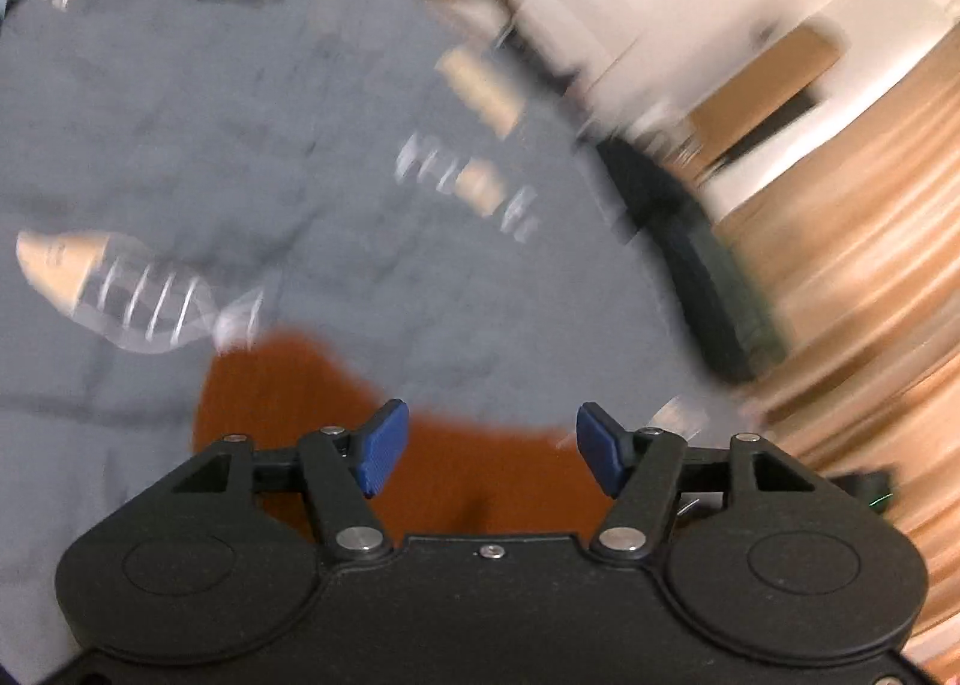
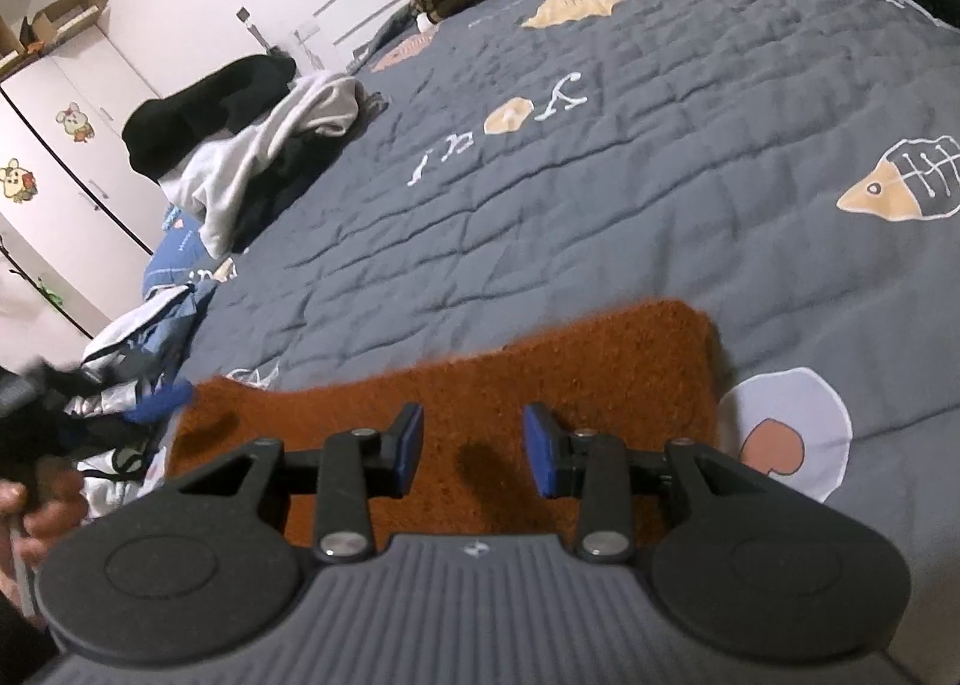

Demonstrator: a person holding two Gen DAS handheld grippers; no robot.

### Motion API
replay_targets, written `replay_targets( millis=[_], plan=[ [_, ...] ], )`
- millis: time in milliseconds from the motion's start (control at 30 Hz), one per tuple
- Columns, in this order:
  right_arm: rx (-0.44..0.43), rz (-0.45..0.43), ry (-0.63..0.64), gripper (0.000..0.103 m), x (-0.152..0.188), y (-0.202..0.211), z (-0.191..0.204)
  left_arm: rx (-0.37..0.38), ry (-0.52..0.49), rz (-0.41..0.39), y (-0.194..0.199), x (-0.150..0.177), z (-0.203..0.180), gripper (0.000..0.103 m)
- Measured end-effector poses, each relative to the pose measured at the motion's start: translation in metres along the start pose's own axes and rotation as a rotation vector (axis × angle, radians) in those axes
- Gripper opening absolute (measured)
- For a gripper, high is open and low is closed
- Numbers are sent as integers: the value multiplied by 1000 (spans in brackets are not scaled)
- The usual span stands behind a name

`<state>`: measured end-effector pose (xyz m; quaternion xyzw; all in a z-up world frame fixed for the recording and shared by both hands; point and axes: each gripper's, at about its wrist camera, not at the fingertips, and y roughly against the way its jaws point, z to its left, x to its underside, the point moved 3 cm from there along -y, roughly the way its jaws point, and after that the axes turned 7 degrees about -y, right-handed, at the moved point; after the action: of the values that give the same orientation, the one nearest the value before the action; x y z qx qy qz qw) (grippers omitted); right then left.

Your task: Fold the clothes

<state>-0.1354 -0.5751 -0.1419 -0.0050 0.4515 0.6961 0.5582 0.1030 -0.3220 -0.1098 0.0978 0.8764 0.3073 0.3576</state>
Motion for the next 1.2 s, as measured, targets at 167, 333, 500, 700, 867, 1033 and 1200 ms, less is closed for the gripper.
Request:
replay_targets(
  millis=[167, 333, 500, 700, 867, 1033, 1200],
  plan=[
    [23, 11, -49, 35, 0, -2, -13, -51, 131, 57, -7, 3, 32, 43],
    [28, 12, -55, 35, -1, 1, -18, -124, 169, 14, 13, -4, 51, 44],
    [40, 4, -49, 35, -3, 2, -22, -208, 170, -6, 27, -2, 60, 47],
    [15, -14, -59, 35, 0, 15, -18, -139, 168, -87, 55, 2, 51, 60],
    [-18, -26, -64, 36, 3, 28, -12, -10, 96, -102, 70, 17, 15, 64],
    [-50, -39, -69, 36, 6, 41, -5, -16, 91, -67, 58, 41, -3, 64],
    [-61, -31, -43, 36, 19, 58, 4, -40, 100, -27, 57, 68, -4, 64]
  ],
)
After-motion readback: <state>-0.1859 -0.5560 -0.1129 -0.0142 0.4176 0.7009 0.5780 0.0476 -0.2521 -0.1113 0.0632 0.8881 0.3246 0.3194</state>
